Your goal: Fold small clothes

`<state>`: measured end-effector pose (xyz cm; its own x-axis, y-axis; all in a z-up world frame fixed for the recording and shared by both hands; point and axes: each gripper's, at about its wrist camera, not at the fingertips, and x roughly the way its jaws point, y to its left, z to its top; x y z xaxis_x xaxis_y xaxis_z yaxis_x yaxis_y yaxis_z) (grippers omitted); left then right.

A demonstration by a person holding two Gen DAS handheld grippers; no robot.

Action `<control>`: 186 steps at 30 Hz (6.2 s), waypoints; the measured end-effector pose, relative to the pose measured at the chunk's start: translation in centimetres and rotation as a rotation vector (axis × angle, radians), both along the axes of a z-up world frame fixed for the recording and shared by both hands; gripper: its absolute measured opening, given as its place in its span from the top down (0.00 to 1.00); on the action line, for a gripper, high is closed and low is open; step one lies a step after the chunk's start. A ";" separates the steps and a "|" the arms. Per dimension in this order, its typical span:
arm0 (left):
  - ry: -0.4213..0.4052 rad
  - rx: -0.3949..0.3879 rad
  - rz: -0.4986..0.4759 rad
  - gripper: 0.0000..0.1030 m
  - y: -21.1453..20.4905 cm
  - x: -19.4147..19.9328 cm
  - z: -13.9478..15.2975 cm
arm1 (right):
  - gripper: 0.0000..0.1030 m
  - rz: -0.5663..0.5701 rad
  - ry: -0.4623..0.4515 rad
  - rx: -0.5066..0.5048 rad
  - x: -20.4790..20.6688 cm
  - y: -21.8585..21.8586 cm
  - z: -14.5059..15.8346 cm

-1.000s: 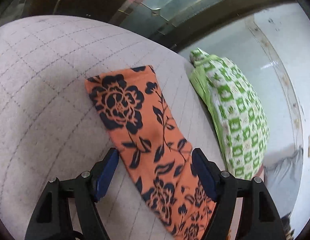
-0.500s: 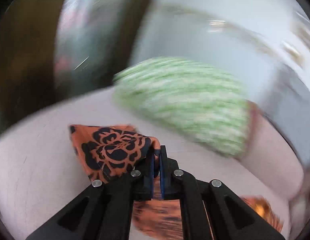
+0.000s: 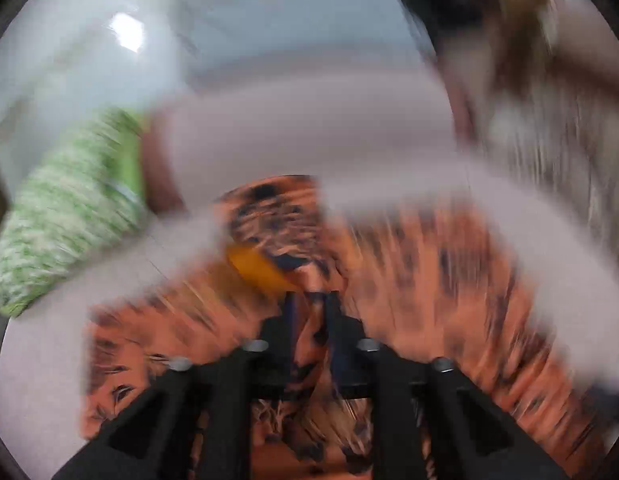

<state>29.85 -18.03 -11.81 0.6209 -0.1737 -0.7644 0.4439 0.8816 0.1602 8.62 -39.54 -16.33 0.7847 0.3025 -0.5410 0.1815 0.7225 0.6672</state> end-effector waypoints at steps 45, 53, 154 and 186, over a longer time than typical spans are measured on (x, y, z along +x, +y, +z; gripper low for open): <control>0.063 -0.215 0.527 0.29 27.6 0.8 -3.9 | 0.34 0.030 0.228 -0.125 20.1 7.2 -0.7; 0.072 -0.211 0.535 0.29 27.5 0.9 -4.2 | 0.79 0.000 0.123 -0.424 20.2 8.8 3.8; 0.113 -0.110 0.466 0.19 26.1 -24.0 0.5 | 0.08 0.198 0.308 -0.122 -7.2 6.1 -0.6; 0.163 -0.120 0.565 0.19 29.9 -24.8 -2.0 | 0.18 0.136 0.311 -0.065 -9.9 -1.6 -2.1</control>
<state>5.10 11.85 -13.85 0.5187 0.0581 -0.8530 -0.0886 0.9960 0.0140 -1.25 -41.15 -18.38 0.5340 0.3499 -0.7696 0.2677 0.7935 0.5465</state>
